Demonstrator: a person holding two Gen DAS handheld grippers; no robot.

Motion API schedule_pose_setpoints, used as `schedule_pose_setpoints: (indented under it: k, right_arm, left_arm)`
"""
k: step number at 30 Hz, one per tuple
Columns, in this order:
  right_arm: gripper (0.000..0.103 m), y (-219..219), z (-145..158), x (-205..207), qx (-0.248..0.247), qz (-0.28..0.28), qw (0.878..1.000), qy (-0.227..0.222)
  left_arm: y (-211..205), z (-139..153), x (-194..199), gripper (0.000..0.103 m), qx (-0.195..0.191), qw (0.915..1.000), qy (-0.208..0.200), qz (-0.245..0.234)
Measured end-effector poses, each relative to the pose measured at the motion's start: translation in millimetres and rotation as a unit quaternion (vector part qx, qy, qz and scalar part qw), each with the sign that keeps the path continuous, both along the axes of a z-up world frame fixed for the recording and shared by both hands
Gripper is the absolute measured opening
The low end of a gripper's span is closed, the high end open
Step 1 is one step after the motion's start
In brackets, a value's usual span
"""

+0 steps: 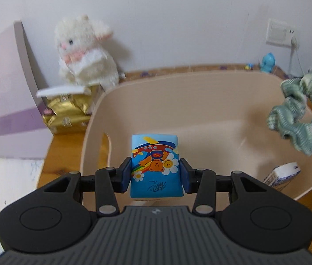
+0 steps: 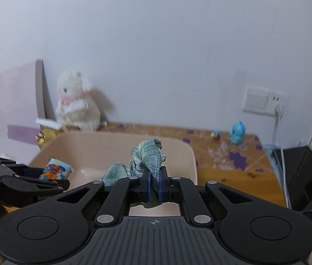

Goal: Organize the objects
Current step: 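Carry tissue pack and scrunchie over the basket and open both tools, then grasp the dark blue box with left tool while right tool grasps the grey hair clip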

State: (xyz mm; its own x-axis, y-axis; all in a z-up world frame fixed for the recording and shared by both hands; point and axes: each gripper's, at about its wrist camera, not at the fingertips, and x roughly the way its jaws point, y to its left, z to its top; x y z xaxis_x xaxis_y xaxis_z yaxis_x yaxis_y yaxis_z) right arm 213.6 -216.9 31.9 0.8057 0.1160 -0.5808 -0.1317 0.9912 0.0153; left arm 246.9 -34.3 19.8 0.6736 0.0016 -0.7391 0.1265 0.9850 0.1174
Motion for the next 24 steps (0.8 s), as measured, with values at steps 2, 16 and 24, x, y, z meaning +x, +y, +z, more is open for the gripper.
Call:
schedule_pose_setpoints:
  k: [2, 16, 24]
  right_arm:
    - [0.006, 5, -11, 7, -0.013, 0.004, 1.000, 0.018]
    - [0.061, 13, -19, -6, -0.040, 0.007, 0.999, 0.022]
    - [0.095, 5, 5, -38, -0.023, 0.016, 0.999, -0.017]
  left_arm:
    - [1, -6, 6, 0.047, -0.001, 0.9998, 0.018, 0.003]
    - [8, 6, -5, 0.085, 0.000, 0.9998, -0.017, 0.013]
    - [31, 31, -40, 0.094, -0.009, 0.9979, -0.063, 0.013]
